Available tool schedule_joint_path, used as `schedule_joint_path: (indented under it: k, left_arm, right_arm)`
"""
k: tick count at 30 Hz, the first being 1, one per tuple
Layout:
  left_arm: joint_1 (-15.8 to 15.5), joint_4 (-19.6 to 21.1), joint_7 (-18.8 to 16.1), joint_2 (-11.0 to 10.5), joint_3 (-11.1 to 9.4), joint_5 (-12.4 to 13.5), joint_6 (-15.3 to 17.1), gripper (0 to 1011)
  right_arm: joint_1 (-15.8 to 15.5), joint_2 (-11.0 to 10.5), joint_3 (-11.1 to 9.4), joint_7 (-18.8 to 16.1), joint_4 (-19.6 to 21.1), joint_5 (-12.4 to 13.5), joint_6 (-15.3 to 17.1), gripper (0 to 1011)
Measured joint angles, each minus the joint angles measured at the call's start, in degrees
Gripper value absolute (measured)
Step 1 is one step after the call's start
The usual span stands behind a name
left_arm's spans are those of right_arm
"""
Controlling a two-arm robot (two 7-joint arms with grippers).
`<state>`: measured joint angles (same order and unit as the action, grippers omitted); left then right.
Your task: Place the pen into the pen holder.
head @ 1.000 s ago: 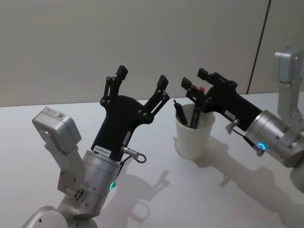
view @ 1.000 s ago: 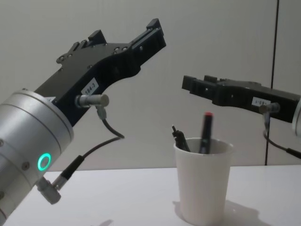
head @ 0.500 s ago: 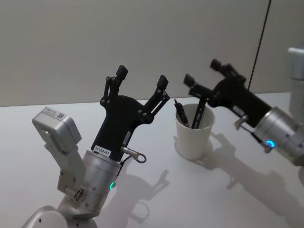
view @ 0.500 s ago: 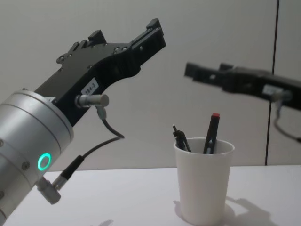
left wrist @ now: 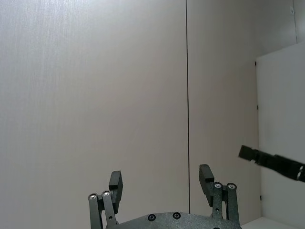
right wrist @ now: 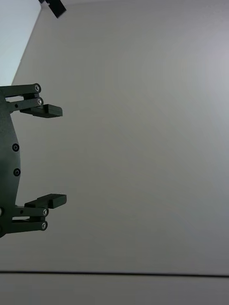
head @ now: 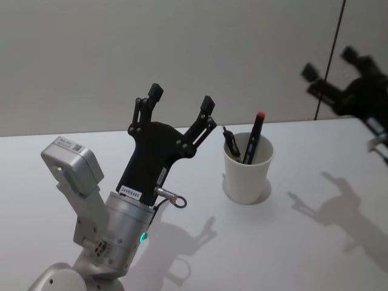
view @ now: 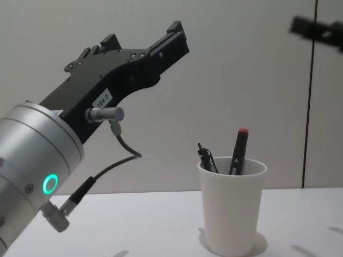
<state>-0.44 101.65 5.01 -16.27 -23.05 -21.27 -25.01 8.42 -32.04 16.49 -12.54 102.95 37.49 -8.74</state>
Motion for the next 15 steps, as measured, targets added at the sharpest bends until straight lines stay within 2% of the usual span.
schedule_joint_path:
  k: [5, 15]
  left_arm:
    - [0.00, 0.00, 0.00, 0.00, 0.00, 0.00, 0.00, 1001]
    - [0.00, 0.00, 0.00, 0.00, 0.00, 0.00, 0.00, 1001]
  right_arm:
    - [-2.41, -3.19, -1.93, 2.36, 2.67, 2.09, -2.03, 1001]
    - [-4.71, -6.20, -3.76, 4.57, 5.24, 3.95, -3.85, 1001]
